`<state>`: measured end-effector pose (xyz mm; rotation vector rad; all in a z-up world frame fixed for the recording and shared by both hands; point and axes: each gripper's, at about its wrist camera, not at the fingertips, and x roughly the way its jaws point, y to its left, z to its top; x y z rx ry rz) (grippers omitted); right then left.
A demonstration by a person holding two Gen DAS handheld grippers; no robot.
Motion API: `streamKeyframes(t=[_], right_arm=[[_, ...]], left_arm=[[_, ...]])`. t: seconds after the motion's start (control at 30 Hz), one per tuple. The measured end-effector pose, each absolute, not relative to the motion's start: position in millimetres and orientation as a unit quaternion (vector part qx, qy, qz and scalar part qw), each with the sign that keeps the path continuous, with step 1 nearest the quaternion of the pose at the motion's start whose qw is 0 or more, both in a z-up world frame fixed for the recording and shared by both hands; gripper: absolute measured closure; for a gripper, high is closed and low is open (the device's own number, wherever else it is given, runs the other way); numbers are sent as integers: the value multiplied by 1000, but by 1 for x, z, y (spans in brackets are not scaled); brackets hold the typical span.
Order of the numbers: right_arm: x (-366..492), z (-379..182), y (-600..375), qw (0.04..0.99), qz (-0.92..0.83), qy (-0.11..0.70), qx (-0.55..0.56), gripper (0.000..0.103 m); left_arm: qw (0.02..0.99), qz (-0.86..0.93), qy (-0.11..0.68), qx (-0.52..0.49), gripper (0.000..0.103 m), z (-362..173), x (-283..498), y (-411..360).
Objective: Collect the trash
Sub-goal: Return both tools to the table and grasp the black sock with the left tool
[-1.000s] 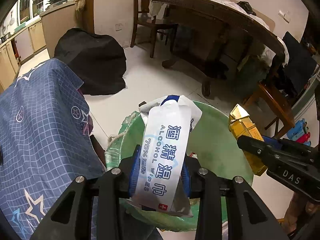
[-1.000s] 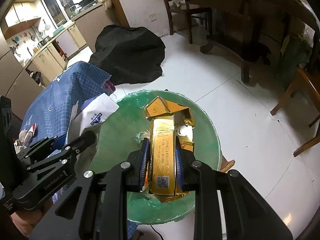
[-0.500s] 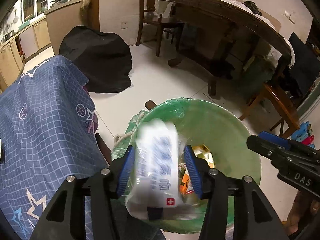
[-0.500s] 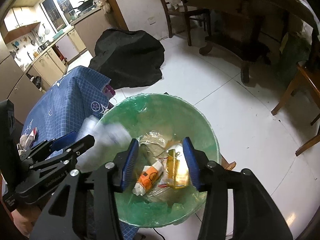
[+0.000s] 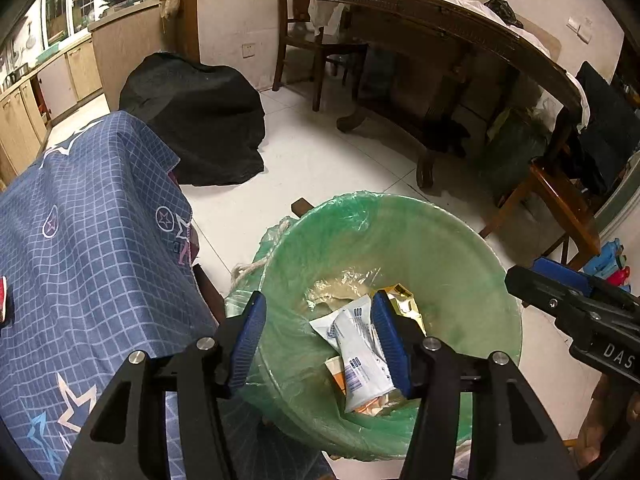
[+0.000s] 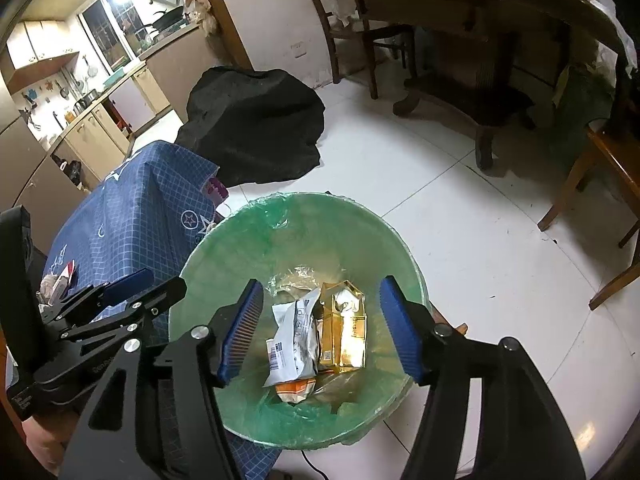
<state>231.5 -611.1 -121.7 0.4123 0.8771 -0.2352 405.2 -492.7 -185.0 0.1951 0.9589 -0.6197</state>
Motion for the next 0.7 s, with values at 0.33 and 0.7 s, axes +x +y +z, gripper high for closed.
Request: streamKeyframes(t=[0.33,0.7], right_arm=[[200,-83,-562,922,-103,343,148,23],[181,-77,-437,945,26,299,131,15]], left_arm=[[851,-293,428,89,39,-166,387,-435],[899,-212,381,46,32,-129,363,-224]])
